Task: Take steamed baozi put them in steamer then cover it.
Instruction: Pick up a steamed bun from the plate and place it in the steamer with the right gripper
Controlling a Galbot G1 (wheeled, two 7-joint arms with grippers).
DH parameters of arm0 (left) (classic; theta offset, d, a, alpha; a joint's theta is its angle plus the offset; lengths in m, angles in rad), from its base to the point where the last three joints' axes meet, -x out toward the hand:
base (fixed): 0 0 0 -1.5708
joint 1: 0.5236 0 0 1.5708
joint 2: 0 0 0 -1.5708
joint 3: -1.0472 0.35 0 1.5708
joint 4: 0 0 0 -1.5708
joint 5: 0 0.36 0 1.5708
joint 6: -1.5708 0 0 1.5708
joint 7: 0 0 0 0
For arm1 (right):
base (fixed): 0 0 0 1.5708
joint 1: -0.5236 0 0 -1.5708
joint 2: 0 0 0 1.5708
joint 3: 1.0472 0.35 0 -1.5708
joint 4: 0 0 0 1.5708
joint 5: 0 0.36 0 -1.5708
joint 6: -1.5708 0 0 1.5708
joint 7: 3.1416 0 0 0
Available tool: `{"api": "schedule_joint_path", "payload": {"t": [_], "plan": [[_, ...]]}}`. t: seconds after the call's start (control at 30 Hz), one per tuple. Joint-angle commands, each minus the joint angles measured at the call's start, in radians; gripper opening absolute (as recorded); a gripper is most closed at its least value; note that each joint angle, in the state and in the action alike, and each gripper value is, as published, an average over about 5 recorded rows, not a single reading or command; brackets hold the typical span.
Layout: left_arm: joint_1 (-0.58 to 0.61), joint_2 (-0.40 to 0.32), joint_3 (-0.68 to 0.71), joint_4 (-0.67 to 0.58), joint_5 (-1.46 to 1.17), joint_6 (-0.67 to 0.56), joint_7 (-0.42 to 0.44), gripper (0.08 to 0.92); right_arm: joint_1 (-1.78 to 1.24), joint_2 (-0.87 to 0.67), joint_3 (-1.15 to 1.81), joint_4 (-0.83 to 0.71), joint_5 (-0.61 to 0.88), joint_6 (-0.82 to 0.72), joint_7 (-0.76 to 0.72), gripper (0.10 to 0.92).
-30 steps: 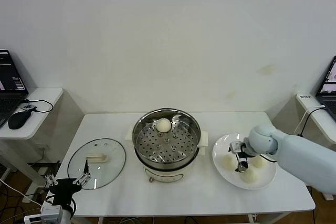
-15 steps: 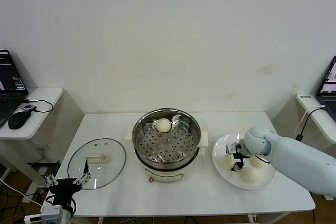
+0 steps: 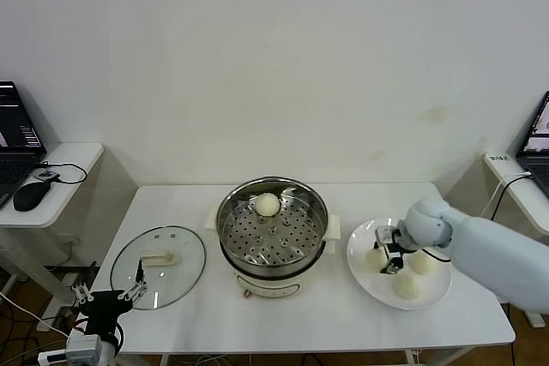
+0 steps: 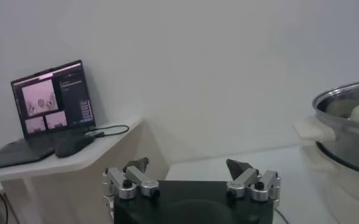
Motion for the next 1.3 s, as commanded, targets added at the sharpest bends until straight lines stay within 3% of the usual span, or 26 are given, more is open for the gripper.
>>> {"api": "schedule_joint_path", "payload": {"t": [0.03, 0.23, 0.47, 0.7, 0.9, 1.3], "plan": [[-0.003, 0.001, 0.003, -0.002, 0.000, 0.001, 0.000, 0.823, 0.188, -0.077, -0.052, 0.079, 0.127, -0.016, -0.018, 0.637], [-0.009, 0.005, 0.013, -0.002, 0.000, 0.001, 0.000, 0.823, 0.504, -0.057, -0.233, 0.151, 0.262, -0.066, -0.013, 0.644], [-0.011, 0.014, 0.012, 0.000, -0.006, -0.001, -0.001, 0.823, 0.722, 0.149, -0.359, 0.150, 0.447, -0.145, 0.049, 0.652], [-0.011, 0.016, -0.003, -0.002, -0.011, -0.003, -0.003, 0.823, 0.652, 0.405, -0.352, 0.070, 0.591, -0.227, 0.151, 0.658], [-0.011, 0.026, -0.034, -0.003, -0.024, -0.002, -0.002, 0.823, 0.544, 0.567, -0.344, -0.029, 0.620, -0.265, 0.229, 0.661], [-0.027, 0.027, -0.030, 0.006, -0.025, -0.001, 0.000, 0.823, 0.436, 0.736, -0.350, -0.156, 0.625, -0.304, 0.290, 0.662]]}}
